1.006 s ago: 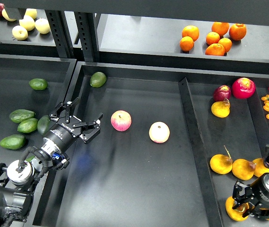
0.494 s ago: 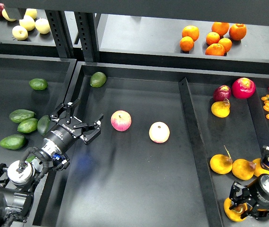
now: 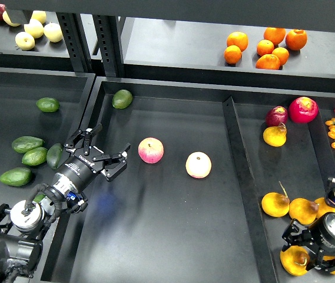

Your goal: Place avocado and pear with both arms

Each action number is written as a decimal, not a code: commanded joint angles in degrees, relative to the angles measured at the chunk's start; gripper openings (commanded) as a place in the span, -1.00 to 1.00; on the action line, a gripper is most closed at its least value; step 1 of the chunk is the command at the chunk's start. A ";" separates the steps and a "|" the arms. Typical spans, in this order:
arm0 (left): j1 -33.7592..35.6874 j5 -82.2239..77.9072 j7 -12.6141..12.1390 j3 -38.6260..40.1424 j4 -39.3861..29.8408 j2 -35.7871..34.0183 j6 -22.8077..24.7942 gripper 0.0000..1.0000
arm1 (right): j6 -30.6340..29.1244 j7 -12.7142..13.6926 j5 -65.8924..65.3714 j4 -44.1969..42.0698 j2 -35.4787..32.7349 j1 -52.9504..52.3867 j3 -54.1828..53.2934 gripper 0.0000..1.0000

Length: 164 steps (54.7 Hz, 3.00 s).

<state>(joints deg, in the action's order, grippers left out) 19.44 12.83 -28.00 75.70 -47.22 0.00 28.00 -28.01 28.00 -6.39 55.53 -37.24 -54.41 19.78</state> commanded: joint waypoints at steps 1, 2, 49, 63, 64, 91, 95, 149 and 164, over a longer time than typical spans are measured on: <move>0.07 -0.08 0.00 -0.03 0.02 0.00 0.00 0.99 | 0.01 0.00 -0.03 2.39 -2.48 -0.43 0.26 0.98; 0.07 -0.08 0.00 -0.03 -0.06 0.00 0.00 0.99 | 0.01 0.00 -0.03 2.83 -2.92 -0.61 0.26 0.98; -0.80 -0.08 0.00 2.08 -1.38 0.00 0.00 0.99 | 0.01 0.00 28.18 7.58 -13.65 4.48 -23.10 0.98; -0.28 -0.26 0.00 1.91 -0.95 0.00 0.00 0.99 | 0.01 0.00 28.98 7.84 -8.47 22.67 -47.54 0.98; -0.28 -0.26 0.00 1.91 -0.86 0.00 0.00 0.99 | 0.01 0.00 28.98 7.84 -8.11 23.12 -48.34 0.98; 0.07 -0.17 0.00 1.82 -2.09 0.00 0.00 0.99 | 0.01 0.00 28.80 4.86 16.14 36.30 -77.25 0.99; 0.07 -0.08 0.00 1.82 -2.52 0.00 0.00 0.99 | 0.01 0.00 28.80 3.54 18.69 36.83 -80.15 0.99; -4.50 0.00 0.00 2.26 -6.30 0.00 0.00 0.99 | 0.01 0.00 28.80 2.22 37.24 51.25 -97.83 0.99; -9.50 0.27 0.00 2.26 -10.61 0.00 0.00 0.99 | 0.01 0.00 28.89 3.01 37.24 51.42 -94.58 0.99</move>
<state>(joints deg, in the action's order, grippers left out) 12.12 12.84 -27.99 77.97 -55.72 0.00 28.00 -28.00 28.00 22.47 57.84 0.01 -3.16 -76.47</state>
